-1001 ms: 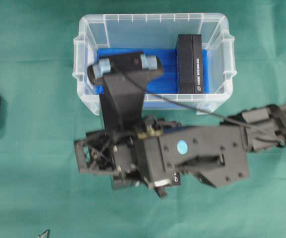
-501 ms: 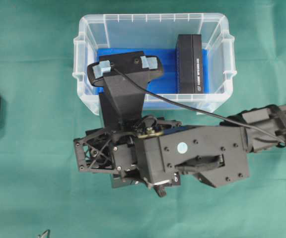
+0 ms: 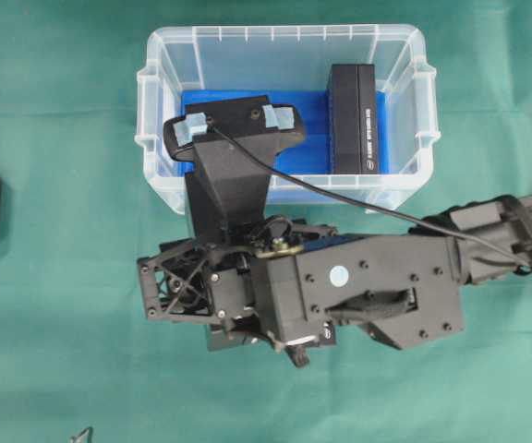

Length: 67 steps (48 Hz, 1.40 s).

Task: Take the box out of the case with the right arm.
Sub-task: 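Carry the box forward and lower it onto the cloth left of the first box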

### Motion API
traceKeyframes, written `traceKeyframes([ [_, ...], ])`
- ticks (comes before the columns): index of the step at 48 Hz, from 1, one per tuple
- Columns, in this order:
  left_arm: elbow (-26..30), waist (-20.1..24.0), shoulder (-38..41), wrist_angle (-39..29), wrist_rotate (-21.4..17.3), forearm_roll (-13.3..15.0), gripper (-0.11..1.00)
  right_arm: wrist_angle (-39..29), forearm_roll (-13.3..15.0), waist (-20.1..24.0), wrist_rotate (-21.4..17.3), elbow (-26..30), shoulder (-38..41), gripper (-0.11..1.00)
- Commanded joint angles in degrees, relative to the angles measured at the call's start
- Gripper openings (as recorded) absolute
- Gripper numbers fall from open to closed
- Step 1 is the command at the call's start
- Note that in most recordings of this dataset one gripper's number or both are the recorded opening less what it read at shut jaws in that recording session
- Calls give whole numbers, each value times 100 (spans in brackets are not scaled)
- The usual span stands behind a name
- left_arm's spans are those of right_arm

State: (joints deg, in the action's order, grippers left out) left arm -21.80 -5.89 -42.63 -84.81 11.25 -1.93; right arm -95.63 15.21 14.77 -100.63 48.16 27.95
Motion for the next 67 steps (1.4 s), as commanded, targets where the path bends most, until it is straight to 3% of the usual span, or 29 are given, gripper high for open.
traceKeyframes([
  [1,79,9,18,26,0,-9,0,18,9,26,-18,167,-97,68],
  [13,79,18,18,35,9,-9,0,18,-62,35,-35,114,79,68],
  [19,79,9,18,35,0,-9,0,123,-229,26,-53,0,246,68],
  [28,70,9,18,35,0,-9,0,861,-334,0,-158,-299,492,68],
  [37,70,18,18,35,0,-9,0,1573,-642,-44,-352,-1046,580,68],
  [51,70,9,18,35,0,-9,0,2206,-659,-44,-800,-1942,571,68],
  [67,70,18,18,35,0,-9,0,2312,-642,-105,-809,-2030,571,68],
])
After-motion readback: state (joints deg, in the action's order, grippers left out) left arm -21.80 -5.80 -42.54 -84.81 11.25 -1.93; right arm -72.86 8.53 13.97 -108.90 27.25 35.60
